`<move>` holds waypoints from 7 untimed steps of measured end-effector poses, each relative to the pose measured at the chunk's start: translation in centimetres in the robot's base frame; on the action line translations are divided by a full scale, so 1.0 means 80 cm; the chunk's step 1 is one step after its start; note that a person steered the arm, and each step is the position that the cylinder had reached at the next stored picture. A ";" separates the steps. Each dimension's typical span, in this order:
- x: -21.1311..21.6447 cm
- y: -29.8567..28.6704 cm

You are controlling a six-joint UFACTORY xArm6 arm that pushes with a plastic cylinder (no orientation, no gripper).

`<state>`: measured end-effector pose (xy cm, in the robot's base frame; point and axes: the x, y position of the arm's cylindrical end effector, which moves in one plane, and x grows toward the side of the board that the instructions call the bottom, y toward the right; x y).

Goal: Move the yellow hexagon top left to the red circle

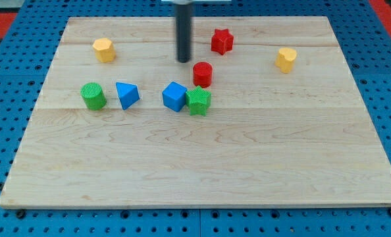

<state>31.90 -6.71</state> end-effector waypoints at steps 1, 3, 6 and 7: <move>0.022 -0.046; 0.061 -0.119; 0.018 -0.027; 0.036 -0.080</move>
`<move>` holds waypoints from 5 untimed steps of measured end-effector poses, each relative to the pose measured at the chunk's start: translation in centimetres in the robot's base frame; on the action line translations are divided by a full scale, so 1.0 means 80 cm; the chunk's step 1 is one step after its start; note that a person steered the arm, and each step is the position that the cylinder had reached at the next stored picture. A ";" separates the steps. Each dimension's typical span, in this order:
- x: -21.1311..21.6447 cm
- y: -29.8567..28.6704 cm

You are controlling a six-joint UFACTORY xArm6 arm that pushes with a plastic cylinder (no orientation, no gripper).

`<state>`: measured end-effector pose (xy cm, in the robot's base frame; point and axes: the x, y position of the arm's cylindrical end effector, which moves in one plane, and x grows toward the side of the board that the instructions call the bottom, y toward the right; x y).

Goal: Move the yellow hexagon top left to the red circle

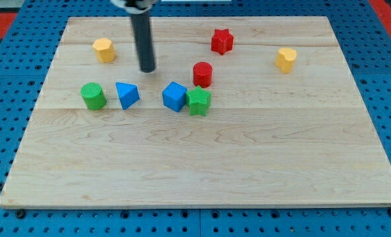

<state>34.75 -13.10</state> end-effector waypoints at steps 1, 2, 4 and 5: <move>-0.018 -0.104; -0.040 -0.142; -0.064 0.039; -0.059 0.105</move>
